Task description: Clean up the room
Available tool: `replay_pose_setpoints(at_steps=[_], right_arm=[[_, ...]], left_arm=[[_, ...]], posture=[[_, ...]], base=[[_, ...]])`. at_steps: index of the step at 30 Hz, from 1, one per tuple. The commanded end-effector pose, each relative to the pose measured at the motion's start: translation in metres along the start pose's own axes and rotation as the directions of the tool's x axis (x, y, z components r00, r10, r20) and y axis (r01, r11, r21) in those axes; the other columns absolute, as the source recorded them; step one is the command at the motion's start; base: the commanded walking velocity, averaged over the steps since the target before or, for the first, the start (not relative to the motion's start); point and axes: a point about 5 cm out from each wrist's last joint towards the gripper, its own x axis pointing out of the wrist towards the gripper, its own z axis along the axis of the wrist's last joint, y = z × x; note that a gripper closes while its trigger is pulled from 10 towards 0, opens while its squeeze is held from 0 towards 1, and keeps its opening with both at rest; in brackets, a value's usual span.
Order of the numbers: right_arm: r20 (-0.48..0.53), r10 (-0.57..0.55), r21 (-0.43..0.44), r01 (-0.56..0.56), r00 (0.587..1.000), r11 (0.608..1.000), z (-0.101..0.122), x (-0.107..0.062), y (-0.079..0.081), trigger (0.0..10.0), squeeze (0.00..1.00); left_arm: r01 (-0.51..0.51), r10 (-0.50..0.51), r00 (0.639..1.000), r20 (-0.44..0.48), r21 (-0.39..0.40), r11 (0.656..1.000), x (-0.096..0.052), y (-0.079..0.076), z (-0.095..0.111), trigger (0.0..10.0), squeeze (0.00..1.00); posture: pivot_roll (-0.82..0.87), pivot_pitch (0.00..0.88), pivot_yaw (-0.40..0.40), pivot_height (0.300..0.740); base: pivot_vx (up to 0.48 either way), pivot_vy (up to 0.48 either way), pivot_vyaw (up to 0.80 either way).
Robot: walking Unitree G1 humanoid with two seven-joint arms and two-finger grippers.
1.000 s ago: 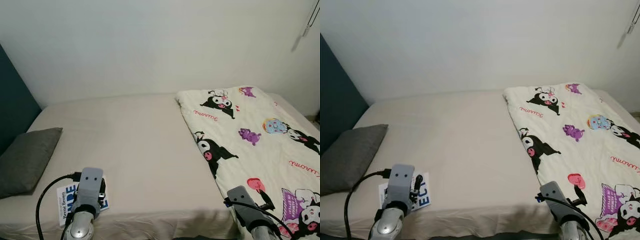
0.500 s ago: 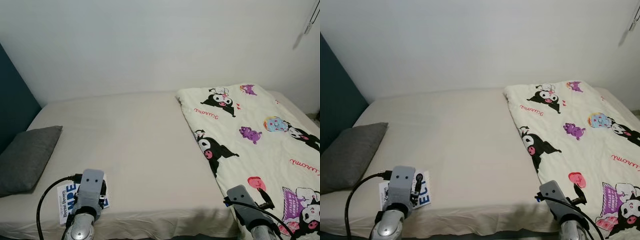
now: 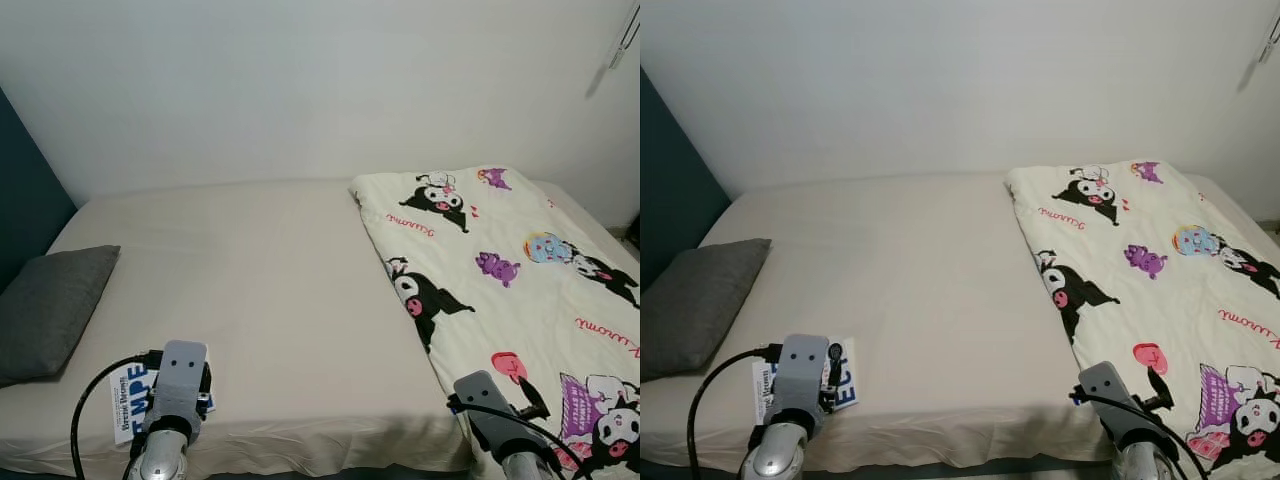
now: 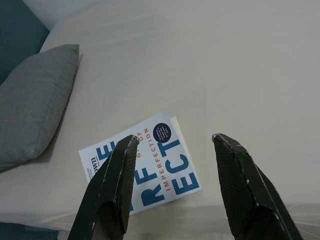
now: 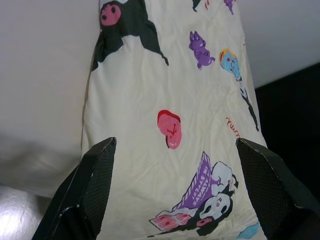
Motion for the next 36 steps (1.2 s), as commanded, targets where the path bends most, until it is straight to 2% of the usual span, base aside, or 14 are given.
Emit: replay_pose_setpoints(at_steps=[1, 12, 15, 18, 19, 23, 24, 26, 27, 29, 31, 33, 34, 36], right_arm=[[-0.002, 0.021, -0.027, -0.021, 1.000, 0.999, -0.002, -0.004, 0.006, 10.0, 0.00], [0.032, 0.040, -0.079, -0.037, 0.999, 0.996, 0.000, -0.009, 0.011, 10.0, 0.00], [0.001, -0.036, -0.125, 0.036, 0.999, 0.992, -0.003, -0.008, 0.006, 10.0, 0.00], [-0.007, -0.066, -0.022, 0.066, 0.998, 0.998, 0.003, -0.005, -0.004, 10.0, 0.00], [0.071, -0.009, 0.125, 0.000, 0.997, 0.992, 0.021, -0.002, -0.010, 10.0, 0.00], [0.119, 0.021, 0.239, -0.049, 0.993, 0.970, 0.036, -0.001, -0.013, 10.0, 0.00], [0.127, 0.018, 0.283, -0.054, 0.992, 0.958, 0.041, 0.000, -0.014, 10.0, 0.00], [0.199, 0.023, 0.500, -0.122, 0.980, 0.858, 0.061, 0.000, -0.014, 10.0, 0.00], [0.199, 0.023, 0.500, -0.122, 0.980, 0.858, 0.061, 0.000, -0.014, 10.0, 0.00], [0.224, 0.148, 0.654, -0.261, 0.963, 0.710, 0.084, -0.001, 0.011, 10.0, 0.00], [0.230, 0.277, 0.702, -0.356, 0.933, 0.617, 0.098, -0.002, 0.037, 10.0, 0.00], [0.230, 0.277, 0.702, -0.356, 0.933, 0.617, 0.098, -0.002, 0.037, 10.0, 0.00], [0.236, 0.326, 0.706, -0.392, 0.915, 0.590, 0.102, -0.003, 0.049, 10.0, 0.00], [0.238, 0.350, 0.701, -0.409, 0.906, 0.584, 0.106, -0.003, 0.060, 10.0, 0.00]], left_arm=[[0.001, 0.000, 1.000, -0.022, 0.013, 1.000, -0.003, 0.002, -0.006, 10.0, 0.00], [-0.003, 0.003, 1.000, -0.019, 0.013, 1.000, -0.003, 0.001, -0.005, 10.0, 0.00], [-0.011, 0.011, 1.000, -0.020, 0.012, 1.000, -0.004, 0.002, -0.005, 10.0, 0.00], [-0.023, 0.023, 1.000, -0.019, 0.009, 1.000, -0.003, 0.004, -0.005, 10.0, 0.00], [-0.027, 0.027, 0.999, -0.019, 0.008, 1.000, -0.003, 0.004, -0.005, 10.0, 0.00], [-0.026, 0.026, 1.000, -0.017, 0.007, 1.000, -0.003, 0.003, -0.004, 10.0, 0.00], [-0.026, 0.026, 1.000, -0.017, 0.007, 1.000, -0.002, 0.003, -0.004, 10.0, 0.00], [-0.025, 0.025, 1.000, -0.016, 0.004, 1.000, -0.001, 0.002, -0.004, 10.0, 0.00], [-0.025, 0.025, 1.000, -0.016, 0.004, 1.000, -0.001, 0.002, -0.004, 10.0, 0.00], [-0.020, 0.020, 1.000, -0.017, 0.000, 1.000, 0.002, -0.001, -0.004, 10.0, 0.00], [-0.014, 0.013, 1.000, -0.019, -0.003, 1.000, 0.004, -0.005, -0.004, 10.0, 0.00], [-0.014, 0.013, 1.000, -0.019, -0.003, 1.000, 0.004, -0.005, -0.004, 10.0, 0.00], [-0.009, 0.008, 1.000, -0.023, -0.010, 1.000, 0.005, -0.007, -0.005, 10.0, 0.00], [-0.006, 0.006, 0.999, -0.031, -0.019, 1.000, 0.006, -0.009, -0.006, 10.0, 0.00]], posture=[[0.00, 0.156, 0.059, 0.740], [0.01, 0.145, 0.043, 0.740], [0.01, 0.144, 0.040, 0.740], [0.01, 0.145, 0.040, 0.740], [0.00, 0.146, 0.042, 0.740], [0.00, 0.147, 0.042, 0.740], [0.00, 0.147, 0.042, 0.740], [0.00, 0.147, 0.042, 0.740], [0.00, 0.147, 0.042, 0.740], [-0.01, 0.142, 0.041, 0.740], [-0.01, 0.136, 0.038, 0.740], [-0.01, 0.136, 0.038, 0.740], [-0.01, 0.133, 0.029, 0.740], [-0.01, 0.131, 0.025, 0.740]], base=[[0.000, 0.000, 0.00], [0.000, 0.000, 0.00], [0.000, 0.000, 0.00], [0.000, 0.000, 0.00], [0.000, 0.000, 0.00], [0.000, 0.000, 0.00], [0.000, 0.000, 0.00], [0.000, 0.000, 0.00], [0.000, 0.000, 0.00], [0.000, 0.000, 0.00], [0.000, 0.000, 0.00], [0.000, 0.000, 0.00], [0.000, 0.000, 0.00], [0.000, 0.000, 0.00]])
